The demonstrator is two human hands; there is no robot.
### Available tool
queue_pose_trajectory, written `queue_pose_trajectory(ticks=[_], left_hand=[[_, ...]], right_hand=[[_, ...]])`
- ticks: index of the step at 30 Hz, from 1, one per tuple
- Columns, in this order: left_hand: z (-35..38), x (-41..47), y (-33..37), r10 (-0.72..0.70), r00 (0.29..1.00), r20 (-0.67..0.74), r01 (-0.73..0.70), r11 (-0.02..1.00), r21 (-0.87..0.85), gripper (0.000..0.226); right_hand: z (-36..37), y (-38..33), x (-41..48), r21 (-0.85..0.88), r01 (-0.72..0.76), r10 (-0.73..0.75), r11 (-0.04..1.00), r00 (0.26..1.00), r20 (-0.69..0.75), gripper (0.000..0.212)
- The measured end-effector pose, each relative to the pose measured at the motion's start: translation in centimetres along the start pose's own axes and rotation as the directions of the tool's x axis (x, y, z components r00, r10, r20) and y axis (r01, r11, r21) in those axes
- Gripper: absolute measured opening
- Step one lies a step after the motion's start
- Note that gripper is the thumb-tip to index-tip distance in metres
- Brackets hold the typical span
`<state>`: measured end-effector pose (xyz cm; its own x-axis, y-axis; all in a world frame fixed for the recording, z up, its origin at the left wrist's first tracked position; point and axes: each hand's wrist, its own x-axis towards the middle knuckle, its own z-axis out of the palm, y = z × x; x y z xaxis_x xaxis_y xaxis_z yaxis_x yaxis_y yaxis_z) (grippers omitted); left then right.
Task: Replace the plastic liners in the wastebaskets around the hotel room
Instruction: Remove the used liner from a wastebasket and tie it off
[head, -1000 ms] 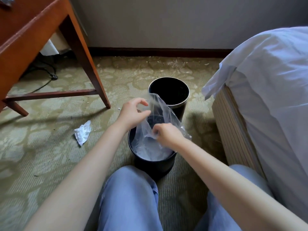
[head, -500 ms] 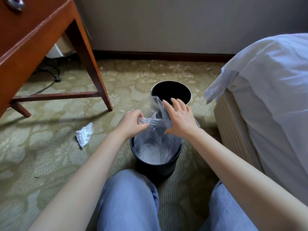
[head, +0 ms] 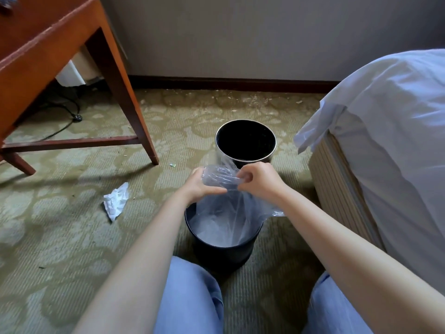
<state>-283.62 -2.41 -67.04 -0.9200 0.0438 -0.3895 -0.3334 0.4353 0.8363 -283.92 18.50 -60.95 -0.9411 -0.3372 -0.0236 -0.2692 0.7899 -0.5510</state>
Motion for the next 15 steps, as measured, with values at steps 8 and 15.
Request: queue_pose_trajectory(ticks=[8,15], left_hand=[[3.1,-0.1,1.2,0.018,0.969,-0.246,-0.039,0.996,-0.080,0.015],[2.8,-0.9,-0.4,-0.045,0.860,-0.509,-0.015,0.994,-0.113,0.012]], right_hand=[[-0.6,2.8,-1.0,-0.041,-0.124,0.124,0.991,0.992,-0.002,0.023],[0.7,5.8,-1.9,0.098,-0.245,0.253,0.965,0.964,-0.085,0.017]])
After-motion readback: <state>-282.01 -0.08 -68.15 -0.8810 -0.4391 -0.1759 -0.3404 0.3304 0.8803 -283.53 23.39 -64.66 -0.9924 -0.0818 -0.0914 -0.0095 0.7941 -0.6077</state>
